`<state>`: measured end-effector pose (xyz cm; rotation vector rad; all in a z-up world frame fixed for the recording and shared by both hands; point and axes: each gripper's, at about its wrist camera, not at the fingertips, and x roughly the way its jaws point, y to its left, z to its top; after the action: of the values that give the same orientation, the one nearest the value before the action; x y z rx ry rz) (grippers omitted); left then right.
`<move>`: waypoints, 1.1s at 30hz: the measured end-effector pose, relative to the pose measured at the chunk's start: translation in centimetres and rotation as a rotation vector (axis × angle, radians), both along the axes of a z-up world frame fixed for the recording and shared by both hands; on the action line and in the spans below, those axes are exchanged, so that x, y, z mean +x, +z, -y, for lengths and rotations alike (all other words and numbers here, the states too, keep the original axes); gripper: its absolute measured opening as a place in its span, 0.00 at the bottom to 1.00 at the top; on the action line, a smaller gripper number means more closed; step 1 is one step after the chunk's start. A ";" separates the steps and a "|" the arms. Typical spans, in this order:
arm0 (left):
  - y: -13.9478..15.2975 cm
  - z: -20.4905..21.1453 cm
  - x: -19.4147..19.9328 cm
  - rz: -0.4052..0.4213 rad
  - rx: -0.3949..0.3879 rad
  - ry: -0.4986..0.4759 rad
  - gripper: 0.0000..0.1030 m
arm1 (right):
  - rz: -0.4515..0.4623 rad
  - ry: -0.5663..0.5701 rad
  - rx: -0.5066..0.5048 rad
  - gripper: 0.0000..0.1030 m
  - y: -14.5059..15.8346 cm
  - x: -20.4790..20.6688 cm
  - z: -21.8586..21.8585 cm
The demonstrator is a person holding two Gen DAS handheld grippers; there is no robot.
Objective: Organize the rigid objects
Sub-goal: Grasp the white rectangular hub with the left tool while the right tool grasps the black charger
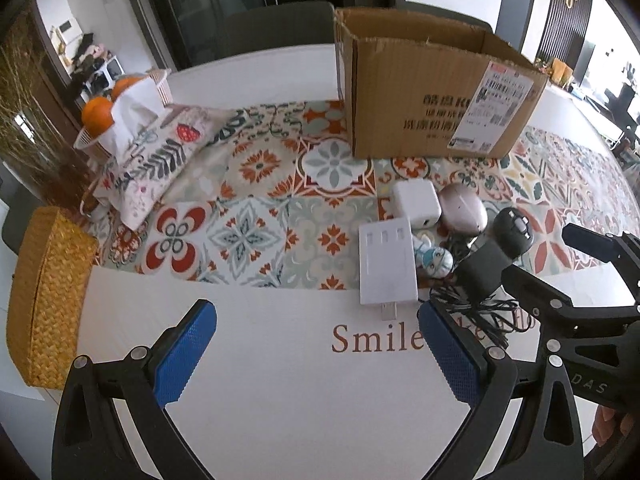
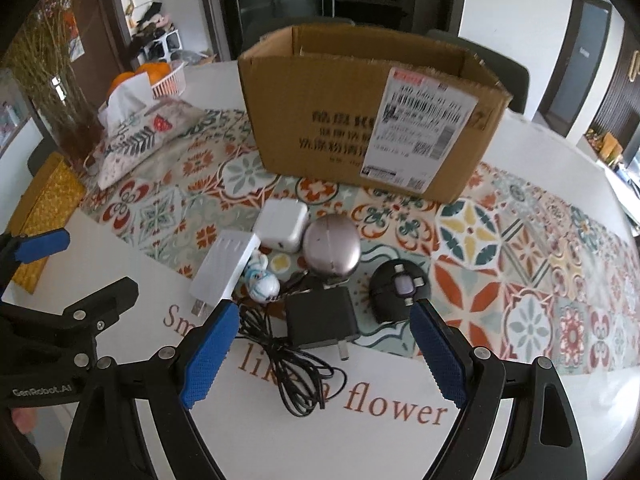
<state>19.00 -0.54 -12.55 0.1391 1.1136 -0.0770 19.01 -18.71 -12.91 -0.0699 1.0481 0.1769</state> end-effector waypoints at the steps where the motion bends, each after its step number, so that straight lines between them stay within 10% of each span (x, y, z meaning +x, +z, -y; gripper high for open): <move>1: -0.3 0.0 0.1 -0.009 0.000 0.000 1.00 | -0.010 0.003 0.001 0.84 -0.4 0.2 0.0; 33: -5.6 -0.3 2.8 -0.160 0.013 0.024 0.99 | -0.183 0.039 0.007 0.55 -7.8 3.4 -1.2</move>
<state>21.79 -0.20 -18.12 0.1329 1.2753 -0.0600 22.37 -17.55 -20.75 -0.0688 1.2286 0.2249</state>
